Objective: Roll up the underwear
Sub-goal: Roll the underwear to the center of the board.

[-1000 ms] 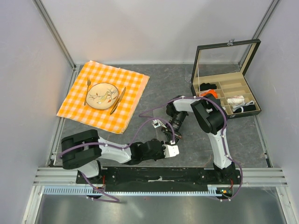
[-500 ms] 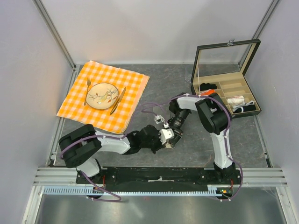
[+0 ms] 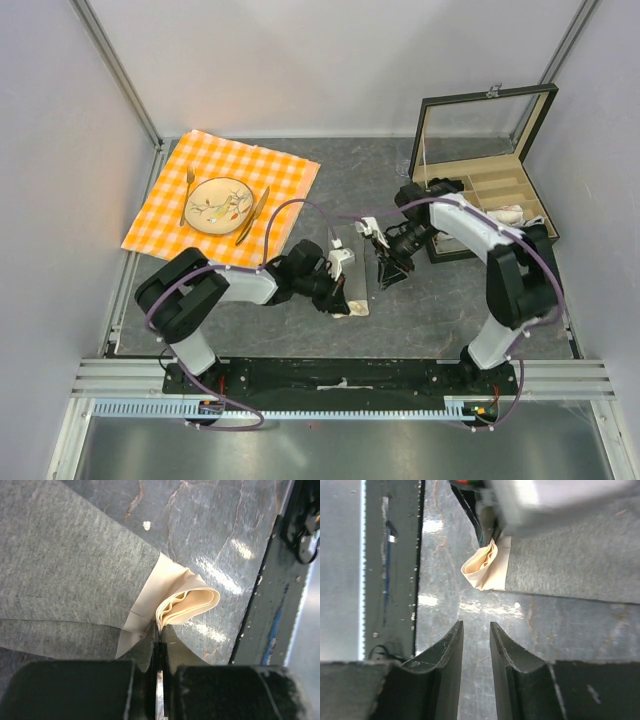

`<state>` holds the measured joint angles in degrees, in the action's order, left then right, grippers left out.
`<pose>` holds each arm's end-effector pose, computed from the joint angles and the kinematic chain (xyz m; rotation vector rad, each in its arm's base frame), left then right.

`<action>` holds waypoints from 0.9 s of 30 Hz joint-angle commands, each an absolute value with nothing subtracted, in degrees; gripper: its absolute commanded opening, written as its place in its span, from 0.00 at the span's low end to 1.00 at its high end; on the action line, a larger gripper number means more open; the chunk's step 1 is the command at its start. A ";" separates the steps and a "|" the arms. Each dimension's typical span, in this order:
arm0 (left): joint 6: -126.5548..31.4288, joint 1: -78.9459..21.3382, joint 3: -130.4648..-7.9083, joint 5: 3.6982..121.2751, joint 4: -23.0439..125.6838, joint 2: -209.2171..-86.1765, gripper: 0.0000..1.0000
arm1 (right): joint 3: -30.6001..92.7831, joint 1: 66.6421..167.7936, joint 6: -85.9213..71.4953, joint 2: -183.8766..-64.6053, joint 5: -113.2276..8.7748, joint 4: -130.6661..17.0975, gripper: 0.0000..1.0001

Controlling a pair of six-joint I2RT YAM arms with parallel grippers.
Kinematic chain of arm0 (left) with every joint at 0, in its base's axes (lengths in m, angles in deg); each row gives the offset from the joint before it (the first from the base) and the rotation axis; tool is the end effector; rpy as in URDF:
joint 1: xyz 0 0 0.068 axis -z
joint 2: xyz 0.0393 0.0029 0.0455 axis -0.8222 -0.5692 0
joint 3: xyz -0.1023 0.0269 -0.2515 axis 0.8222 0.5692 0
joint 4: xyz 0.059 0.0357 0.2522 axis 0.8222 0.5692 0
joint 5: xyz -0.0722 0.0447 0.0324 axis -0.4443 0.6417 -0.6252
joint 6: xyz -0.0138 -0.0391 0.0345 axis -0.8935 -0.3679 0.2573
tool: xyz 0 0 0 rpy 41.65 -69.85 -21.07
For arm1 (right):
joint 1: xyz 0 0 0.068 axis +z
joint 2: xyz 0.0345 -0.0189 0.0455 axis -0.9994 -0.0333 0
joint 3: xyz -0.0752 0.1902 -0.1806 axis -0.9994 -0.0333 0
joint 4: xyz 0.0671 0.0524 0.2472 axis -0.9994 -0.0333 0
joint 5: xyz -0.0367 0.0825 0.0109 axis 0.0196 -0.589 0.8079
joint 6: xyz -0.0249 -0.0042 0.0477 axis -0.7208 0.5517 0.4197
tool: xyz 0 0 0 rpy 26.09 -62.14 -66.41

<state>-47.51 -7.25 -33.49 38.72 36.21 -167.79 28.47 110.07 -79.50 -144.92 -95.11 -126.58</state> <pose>0.1868 -0.2360 0.1277 1.0591 2.2124 -1.1465 0.2699 0.1385 0.2113 -1.7790 2.0062 1.2537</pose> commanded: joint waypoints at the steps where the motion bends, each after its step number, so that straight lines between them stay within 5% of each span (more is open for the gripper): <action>1: -56.62 -10.91 -37.09 29.45 41.29 -173.09 0.02 | 21.15 111.73 -77.05 -132.83 -92.40 -113.60 0.34; 9: -66.20 -15.57 -45.44 24.87 50.25 -180.91 0.02 | 0.74 123.58 -80.30 -114.28 -83.98 -87.61 0.44; 16: -70.61 -17.33 -49.93 22.58 53.07 -186.20 0.02 | -4.37 133.78 -77.84 -116.72 -72.81 -77.03 0.45; 27: -71.93 -19.00 -49.93 22.85 53.07 -185.76 0.04 | -5.87 135.29 -77.66 -123.75 -64.37 -72.10 0.49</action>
<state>-70.22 -18.00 -49.55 20.51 51.01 -184.43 -4.88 134.88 -77.75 -121.48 -68.07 -75.39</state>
